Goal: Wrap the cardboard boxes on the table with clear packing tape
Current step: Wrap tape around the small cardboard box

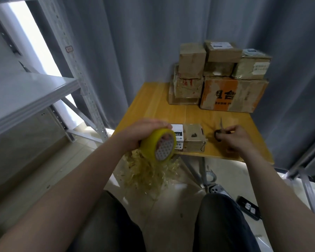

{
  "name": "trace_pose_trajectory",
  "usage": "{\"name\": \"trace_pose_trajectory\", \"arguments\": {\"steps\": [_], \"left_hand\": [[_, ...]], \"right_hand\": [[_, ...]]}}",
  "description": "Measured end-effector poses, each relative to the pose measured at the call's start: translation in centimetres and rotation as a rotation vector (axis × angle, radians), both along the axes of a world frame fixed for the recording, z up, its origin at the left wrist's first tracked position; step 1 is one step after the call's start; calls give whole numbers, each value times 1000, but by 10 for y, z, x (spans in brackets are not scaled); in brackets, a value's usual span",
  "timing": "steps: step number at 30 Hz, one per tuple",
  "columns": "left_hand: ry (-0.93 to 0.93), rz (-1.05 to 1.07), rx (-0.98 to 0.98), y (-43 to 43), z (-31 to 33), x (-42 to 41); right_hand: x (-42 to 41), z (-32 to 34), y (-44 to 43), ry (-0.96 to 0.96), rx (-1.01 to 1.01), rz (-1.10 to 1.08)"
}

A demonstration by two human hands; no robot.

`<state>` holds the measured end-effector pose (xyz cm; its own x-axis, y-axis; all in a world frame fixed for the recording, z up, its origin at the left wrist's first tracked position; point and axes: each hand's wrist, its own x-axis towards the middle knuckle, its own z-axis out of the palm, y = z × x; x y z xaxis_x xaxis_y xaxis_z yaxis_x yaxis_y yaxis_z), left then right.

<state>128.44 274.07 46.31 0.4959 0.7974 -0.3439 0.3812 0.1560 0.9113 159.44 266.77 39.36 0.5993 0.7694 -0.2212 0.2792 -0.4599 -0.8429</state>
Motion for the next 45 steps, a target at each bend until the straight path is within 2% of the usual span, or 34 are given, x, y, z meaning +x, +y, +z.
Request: {"name": "trace_pose_trajectory", "arguments": {"steps": [6,8,10,12,17,21,28,34,39,42,45], "left_hand": [[-144,322,151,26,44,-4],[-87,415,193,30,48,-8],[-15,477,246,34,42,-14],[-1,540,285,39,34,-20],[39,604,234,49,2,-31],[104,608,223,54,-22,-29],[158,607,236,76,-35,-29],[225,587,296,83,-36,-26],[181,599,292,82,-45,-33],[167,612,329,81,-48,-32],[155,615,335,80,-51,-32]], "right_hand": [[-3,-3,8,-188,-46,119],[-11,3,11,-312,51,125],[-30,17,13,-331,216,151],[-55,31,16,-328,315,263],[-117,39,45,-447,311,702],[-159,9,74,-702,211,913],[-170,-33,82,-1201,224,825],[-167,-22,82,-1128,158,908],[-155,-4,84,-814,69,980],[-142,7,85,-861,111,1098],[-134,20,77,-834,175,1002]]}}
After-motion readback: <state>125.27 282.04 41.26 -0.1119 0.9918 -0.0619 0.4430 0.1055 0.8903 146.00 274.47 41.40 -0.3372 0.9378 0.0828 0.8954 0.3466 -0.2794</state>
